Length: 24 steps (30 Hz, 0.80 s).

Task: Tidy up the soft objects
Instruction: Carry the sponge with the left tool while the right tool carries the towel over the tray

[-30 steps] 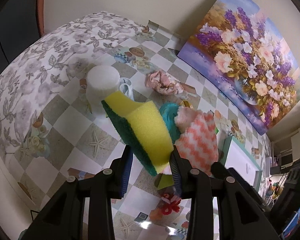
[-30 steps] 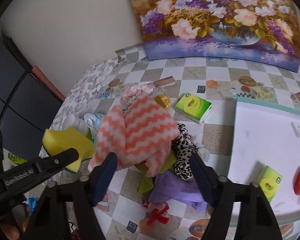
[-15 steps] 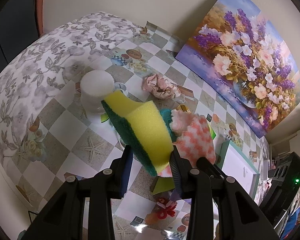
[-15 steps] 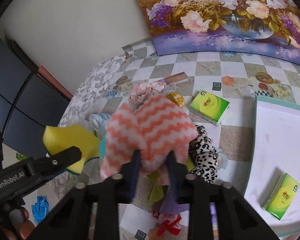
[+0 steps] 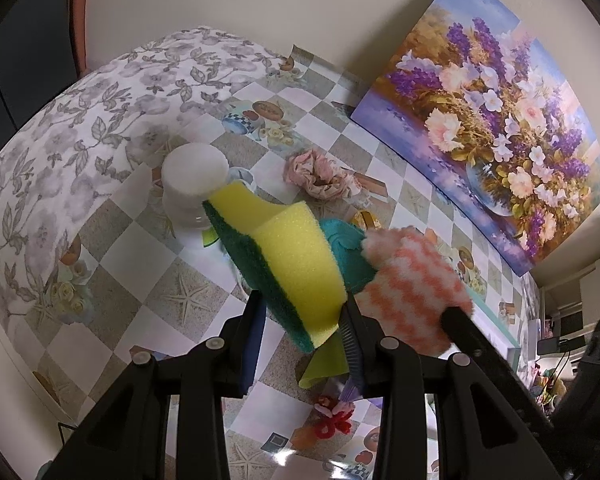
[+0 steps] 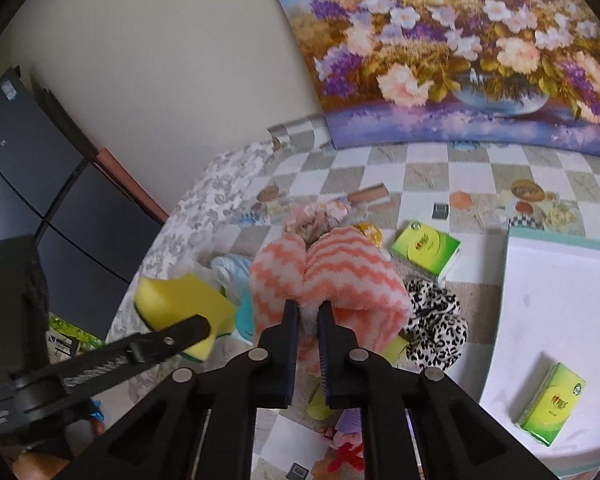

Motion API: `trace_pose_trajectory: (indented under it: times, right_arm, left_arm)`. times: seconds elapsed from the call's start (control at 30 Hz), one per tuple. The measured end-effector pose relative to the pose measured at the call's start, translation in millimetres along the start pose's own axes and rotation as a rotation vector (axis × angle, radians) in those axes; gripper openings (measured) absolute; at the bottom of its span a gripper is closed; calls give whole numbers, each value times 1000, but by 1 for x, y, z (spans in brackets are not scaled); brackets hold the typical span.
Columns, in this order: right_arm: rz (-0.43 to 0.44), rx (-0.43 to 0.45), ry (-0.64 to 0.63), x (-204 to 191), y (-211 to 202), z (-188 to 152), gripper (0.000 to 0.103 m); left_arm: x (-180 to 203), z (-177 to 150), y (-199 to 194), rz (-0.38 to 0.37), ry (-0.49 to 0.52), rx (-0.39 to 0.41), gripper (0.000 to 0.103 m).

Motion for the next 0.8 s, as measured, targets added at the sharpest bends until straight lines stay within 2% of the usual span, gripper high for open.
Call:
trace_pose_trajectory:
  times: [0.23,0.4,0.47,0.63,0.8]
  right_arm:
    - [12,87,3,-1,-34,12,10]
    - [-35,136,26,12,-59,19,10]
    - [-79,152,29,19,-69,24,10]
    - [-153,177,74,45,-91,34,10]
    - [-225,211,152,81,-115,39,10]
  left_arm:
    - [4,1,-9,1,9,32,38]
    - [15,-1,-15,9,39,47,38]
    - [23,-2,-17,11,62,50,38]
    - [59,-2,-23,-7,134,42,38]
    - [109,1,-33,-20,241,71,38]
Point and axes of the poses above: each gripper's, at about its wrist camera, not at the fingertips, and y roughly the way its jaws point, x to its right, z to its top, the point moved 2 cm from there along y, roughly the way its jaws point
